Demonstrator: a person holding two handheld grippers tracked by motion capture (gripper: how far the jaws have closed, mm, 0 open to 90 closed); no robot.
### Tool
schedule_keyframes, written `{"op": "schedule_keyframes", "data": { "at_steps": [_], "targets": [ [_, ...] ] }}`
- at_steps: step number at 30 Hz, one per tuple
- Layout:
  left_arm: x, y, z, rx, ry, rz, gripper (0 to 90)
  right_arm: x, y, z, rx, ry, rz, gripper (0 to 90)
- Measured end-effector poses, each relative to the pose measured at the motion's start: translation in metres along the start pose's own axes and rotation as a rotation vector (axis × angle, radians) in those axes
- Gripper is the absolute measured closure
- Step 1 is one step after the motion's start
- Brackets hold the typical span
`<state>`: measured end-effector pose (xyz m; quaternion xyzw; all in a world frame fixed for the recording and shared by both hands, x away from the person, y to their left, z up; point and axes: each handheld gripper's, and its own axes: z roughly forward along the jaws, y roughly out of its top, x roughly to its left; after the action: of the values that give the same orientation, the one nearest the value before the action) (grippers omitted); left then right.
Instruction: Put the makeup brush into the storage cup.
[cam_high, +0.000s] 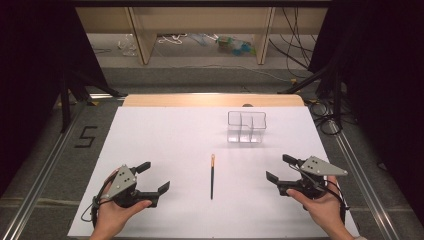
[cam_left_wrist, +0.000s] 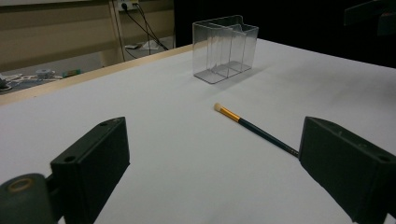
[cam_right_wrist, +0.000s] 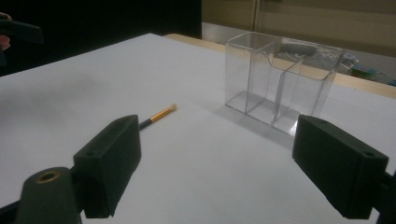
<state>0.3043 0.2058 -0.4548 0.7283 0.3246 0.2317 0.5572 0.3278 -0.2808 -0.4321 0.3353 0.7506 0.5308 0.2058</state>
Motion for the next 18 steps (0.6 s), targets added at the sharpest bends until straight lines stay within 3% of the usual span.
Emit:
{"op": "schedule_keyframes", "data": {
  "at_steps": [11,15,18],
  "targets": [
    [-0.001,0.001,0.001,0.014,0.012,-0.004,10.2,0.002,0.0,0.001,-0.014,-0.001,0.004,16.5],
    [-0.003,0.004,0.006,0.015,0.012,-0.003,10.5,0.001,0.0,0.0,-0.007,-0.02,-0.015,16.5],
    [-0.004,0.006,0.011,0.021,0.006,0.012,10.9,0.002,0.0,0.0,-0.008,-0.003,0.007,16.6]
  ]
}}
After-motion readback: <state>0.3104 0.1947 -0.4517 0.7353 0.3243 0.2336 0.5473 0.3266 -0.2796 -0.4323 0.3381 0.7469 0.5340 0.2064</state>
